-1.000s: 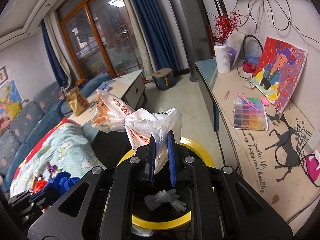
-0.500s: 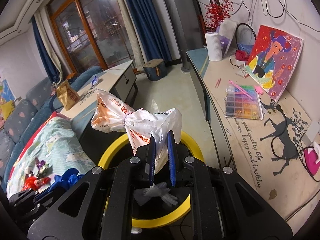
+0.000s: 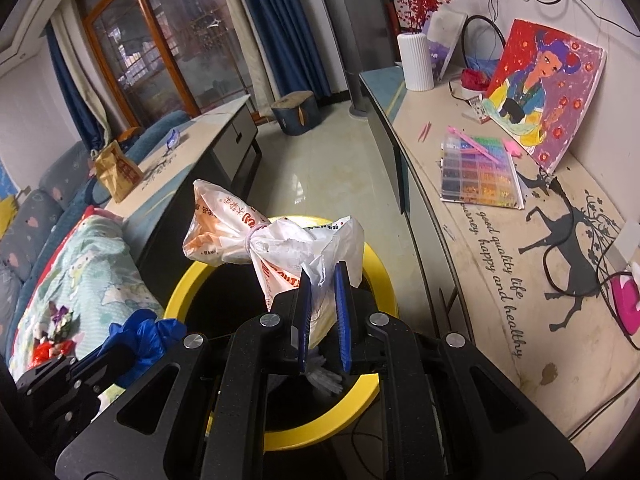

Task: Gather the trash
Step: 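Carry both bags with both tools over the yellow trash bin, then open both tools to drop the bags into the bin, then move both tools back toward the remaining trash on the bed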

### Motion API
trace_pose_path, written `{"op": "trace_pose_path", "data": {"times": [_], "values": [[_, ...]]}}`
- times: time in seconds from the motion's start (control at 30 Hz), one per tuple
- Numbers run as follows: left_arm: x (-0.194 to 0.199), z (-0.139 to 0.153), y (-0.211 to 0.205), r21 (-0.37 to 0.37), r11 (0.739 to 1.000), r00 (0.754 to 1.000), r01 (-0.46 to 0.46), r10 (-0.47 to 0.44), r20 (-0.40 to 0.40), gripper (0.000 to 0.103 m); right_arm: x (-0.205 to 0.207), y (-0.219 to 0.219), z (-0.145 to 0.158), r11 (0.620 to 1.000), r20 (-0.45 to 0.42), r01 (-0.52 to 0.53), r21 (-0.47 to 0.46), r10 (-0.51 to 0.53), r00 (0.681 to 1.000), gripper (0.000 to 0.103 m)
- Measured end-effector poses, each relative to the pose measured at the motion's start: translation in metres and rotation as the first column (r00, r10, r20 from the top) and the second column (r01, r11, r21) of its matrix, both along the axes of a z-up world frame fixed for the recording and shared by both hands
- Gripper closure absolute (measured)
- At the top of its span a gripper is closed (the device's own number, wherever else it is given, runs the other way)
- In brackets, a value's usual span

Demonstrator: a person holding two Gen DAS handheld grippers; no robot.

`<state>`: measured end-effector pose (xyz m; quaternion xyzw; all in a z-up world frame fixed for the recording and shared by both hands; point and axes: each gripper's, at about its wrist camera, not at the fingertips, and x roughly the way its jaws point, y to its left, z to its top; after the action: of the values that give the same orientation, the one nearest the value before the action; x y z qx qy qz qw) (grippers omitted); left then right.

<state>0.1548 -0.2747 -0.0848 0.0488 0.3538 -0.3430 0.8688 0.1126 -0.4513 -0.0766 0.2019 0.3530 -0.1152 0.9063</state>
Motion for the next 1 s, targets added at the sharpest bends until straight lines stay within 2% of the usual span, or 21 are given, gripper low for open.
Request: {"op": "trace_pose_path", "data": {"times": [0.27, 0.37, 0.4, 0.43, 0.47, 0.5, 0.57, 0.6, 0.63, 0.77, 1.0], "values": [[0.011, -0.012, -0.008, 0.002, 1.0, 1.0, -0.008, 0.008, -0.023, 0.097, 0.004, 0.0, -0.009, 1.0, -0.025, -0.007, 0.022, 0.008, 1.0, 0.095], [0.016, -0.017, -0.01, 0.007, 1.0, 1.0, -0.018, 0.018, -0.025, 0.091, 0.008, -0.002, -0.013, 0.996, -0.03, -0.032, 0.078, 0.035, 0.999, 0.089], [0.017, -0.019, -0.011, 0.009, 1.0, 0.999, -0.017, 0.017, -0.032, 0.077, 0.008, -0.002, -0.013, 0.997, -0.03, -0.024, 0.074, 0.026, 0.999, 0.079], [0.018, -0.021, -0.012, 0.013, 1.0, 0.999, -0.023, 0.023, -0.032, 0.051, 0.007, -0.002, -0.013, 0.998, -0.028, -0.009, 0.066, 0.011, 1.0, 0.063], [0.019, -0.021, -0.014, 0.013, 1.0, 0.999, -0.028, 0.028, -0.031, 0.04, 0.005, -0.003, -0.012, 0.998, -0.021, 0.005, 0.062, -0.004, 1.0, 0.058], [0.019, -0.022, -0.012, 0.007, 0.999, 0.999, -0.031, 0.031, -0.034, 0.032, 0.004, -0.003, -0.011, 0.998, -0.017, 0.01, 0.06, -0.009, 1.0, 0.057], [0.019, -0.019, -0.007, -0.004, 0.999, 0.998, -0.048, 0.047, -0.042, 0.024, 0.003, -0.005, -0.008, 0.998, -0.011, 0.021, 0.051, -0.02, 1.0, 0.053], [0.018, -0.018, -0.005, -0.008, 0.998, 0.998, -0.055, 0.055, -0.042, 0.012, 0.002, -0.005, -0.007, 0.998, -0.008, 0.026, 0.048, -0.026, 1.0, 0.049], [0.018, -0.015, -0.002, -0.016, 0.998, 0.997, -0.068, 0.067, -0.042, 0.007, 0.001, -0.007, -0.006, 0.998, -0.002, 0.037, 0.048, -0.037, 0.999, 0.047], [0.015, -0.004, 0.011, -0.034, 0.995, 0.995, -0.099, 0.098, -0.029, 0.006, 0.0, -0.006, -0.002, 0.998, 0.001, 0.039, 0.047, -0.039, 0.999, 0.045], [0.005, 0.019, 0.035, -0.058, 0.987, 0.989, -0.148, 0.149, 0.015, 0.006, -0.002, 0.008, 0.011, 1.0, 0.03, 0.005, 0.019, -0.005, 1.0, 0.036]]}}
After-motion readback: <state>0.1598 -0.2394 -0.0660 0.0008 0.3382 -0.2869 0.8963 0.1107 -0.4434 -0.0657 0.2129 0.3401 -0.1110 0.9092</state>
